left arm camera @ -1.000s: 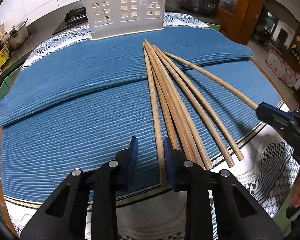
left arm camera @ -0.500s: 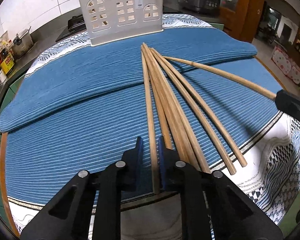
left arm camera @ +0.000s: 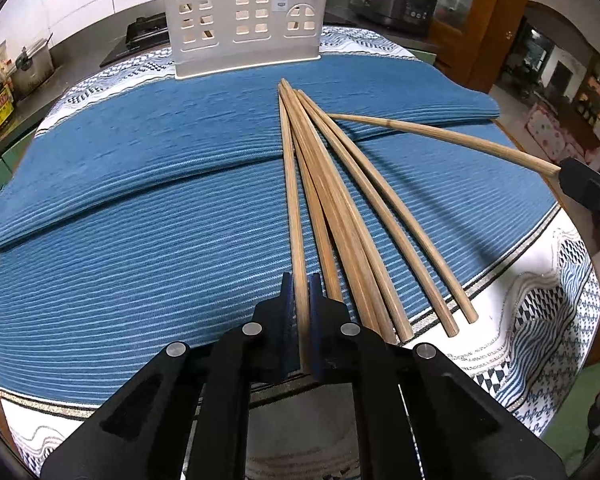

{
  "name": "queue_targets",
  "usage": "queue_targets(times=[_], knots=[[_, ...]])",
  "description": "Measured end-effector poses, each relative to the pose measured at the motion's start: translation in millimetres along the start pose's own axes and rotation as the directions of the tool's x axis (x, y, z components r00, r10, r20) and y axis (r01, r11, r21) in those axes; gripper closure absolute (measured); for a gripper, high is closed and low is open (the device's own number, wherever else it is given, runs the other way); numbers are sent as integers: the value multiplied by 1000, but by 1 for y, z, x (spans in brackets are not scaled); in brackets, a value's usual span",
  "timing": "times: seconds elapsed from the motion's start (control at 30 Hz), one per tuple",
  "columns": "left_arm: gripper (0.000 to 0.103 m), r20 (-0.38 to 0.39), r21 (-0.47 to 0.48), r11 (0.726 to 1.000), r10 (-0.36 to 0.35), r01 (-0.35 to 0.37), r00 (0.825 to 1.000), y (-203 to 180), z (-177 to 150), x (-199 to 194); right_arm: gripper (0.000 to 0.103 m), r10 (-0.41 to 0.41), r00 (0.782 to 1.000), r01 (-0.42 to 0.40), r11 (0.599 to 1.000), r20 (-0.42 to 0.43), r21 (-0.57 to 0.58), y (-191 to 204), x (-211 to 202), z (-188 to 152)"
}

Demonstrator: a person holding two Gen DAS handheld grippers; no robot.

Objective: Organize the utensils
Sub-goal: 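Close the right tool on a chopstick while the left tool grasps another chopstick, then lift both held chopsticks and carry them above the white basket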

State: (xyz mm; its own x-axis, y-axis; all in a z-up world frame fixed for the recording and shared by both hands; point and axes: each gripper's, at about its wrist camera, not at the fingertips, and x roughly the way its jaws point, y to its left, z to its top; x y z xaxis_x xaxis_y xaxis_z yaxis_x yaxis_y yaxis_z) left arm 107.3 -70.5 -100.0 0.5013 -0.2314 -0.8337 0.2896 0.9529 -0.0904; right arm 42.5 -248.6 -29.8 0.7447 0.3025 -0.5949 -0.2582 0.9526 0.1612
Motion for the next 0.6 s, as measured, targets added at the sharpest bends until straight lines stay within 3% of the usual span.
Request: queue_targets(times=[0.37, 0.47, 0.6], knots=[[96, -127, 73, 997, -22, 32, 992, 0, 17, 5, 96, -1, 1000, 1, 1000, 17, -8, 1, -3, 3], [97, -113, 80, 997, -9, 18, 994, 3, 20, 4, 96, -1, 1000, 1, 1000, 22, -5, -1, -5, 4], [97, -48, 25, 998, -51, 52, 998, 14, 21, -12, 96, -1, 999, 1, 1000, 32, -11, -2, -8, 7]])
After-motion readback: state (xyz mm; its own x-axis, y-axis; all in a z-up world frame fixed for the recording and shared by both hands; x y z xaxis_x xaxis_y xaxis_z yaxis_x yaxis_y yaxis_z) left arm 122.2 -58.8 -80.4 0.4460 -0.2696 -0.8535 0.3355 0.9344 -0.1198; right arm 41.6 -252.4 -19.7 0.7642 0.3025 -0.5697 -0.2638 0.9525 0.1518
